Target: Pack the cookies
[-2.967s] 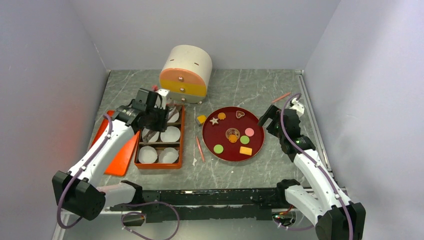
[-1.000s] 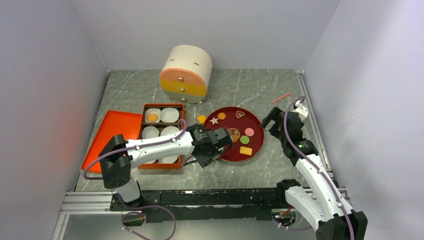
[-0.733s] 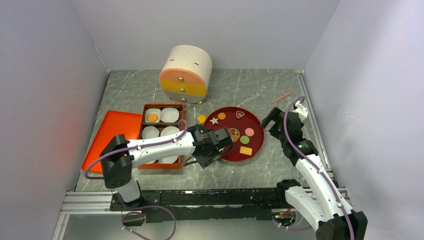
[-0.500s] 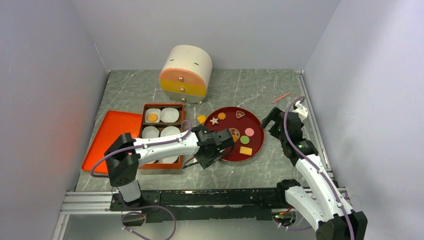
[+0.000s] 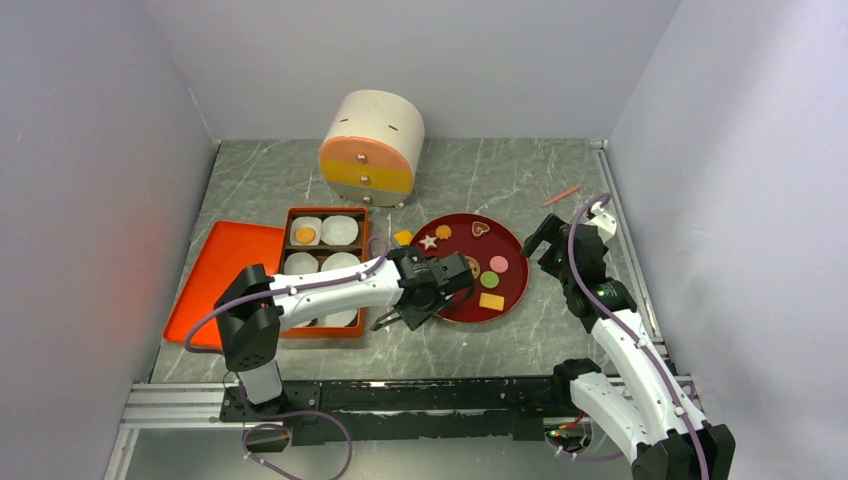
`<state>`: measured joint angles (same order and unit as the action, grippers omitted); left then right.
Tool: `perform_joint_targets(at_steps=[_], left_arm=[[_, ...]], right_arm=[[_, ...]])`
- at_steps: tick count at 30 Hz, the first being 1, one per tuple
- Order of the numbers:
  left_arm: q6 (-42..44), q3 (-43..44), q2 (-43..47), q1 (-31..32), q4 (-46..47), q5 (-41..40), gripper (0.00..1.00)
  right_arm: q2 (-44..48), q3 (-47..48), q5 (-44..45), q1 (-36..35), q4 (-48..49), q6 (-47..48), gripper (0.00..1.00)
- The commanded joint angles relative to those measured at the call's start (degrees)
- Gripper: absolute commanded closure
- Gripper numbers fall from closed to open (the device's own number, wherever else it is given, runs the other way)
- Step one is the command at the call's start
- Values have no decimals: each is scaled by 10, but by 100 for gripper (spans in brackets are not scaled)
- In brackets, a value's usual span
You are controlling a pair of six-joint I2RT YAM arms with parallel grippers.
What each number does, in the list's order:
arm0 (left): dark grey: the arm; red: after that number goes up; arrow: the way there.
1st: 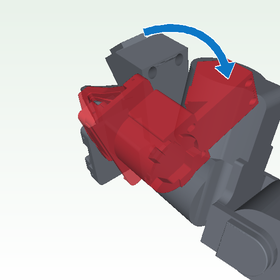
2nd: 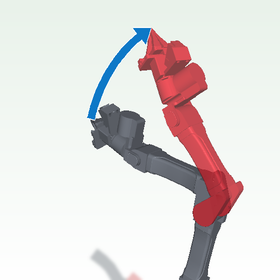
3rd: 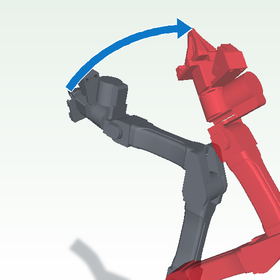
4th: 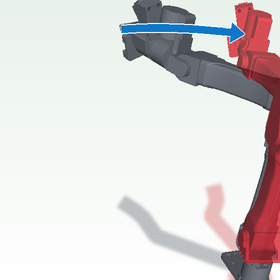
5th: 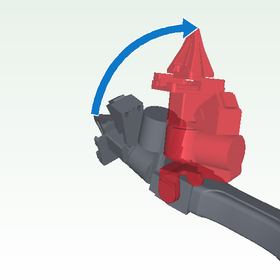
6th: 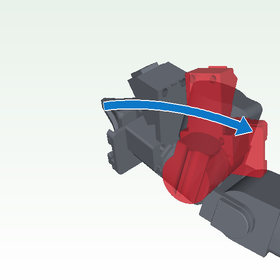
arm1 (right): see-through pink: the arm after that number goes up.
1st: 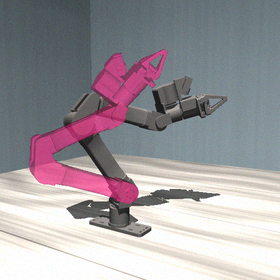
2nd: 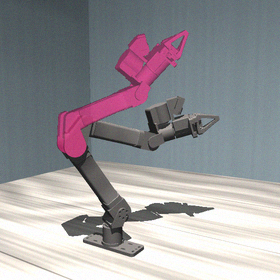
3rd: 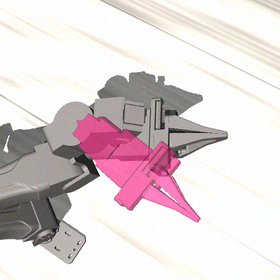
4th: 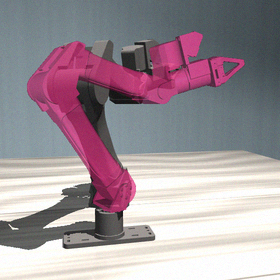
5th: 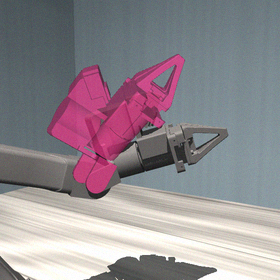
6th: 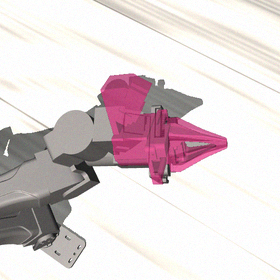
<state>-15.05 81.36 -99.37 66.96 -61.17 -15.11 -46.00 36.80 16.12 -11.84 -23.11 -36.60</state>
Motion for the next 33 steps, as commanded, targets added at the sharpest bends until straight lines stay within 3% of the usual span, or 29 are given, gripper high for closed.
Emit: perform_joint_targets(at_steps=[1, 10, 21, 33], left_arm=[[-16, 31, 22, -1, -12, -33, 61], [-23, 15, 84, -54, 3, -62, 63], [8, -58, 200, -239, 46, -57, 62], [34, -112, 210, -391, 101, -25, 61]], right_arm=[[7, 6, 13, -1, 8, 0, 0], [3, 12, 15, 0, 10, 5, 0], [-2, 20, 14, -1, 10, 10, 0], [3, 26, 14, -1, 0, 20, 0]])
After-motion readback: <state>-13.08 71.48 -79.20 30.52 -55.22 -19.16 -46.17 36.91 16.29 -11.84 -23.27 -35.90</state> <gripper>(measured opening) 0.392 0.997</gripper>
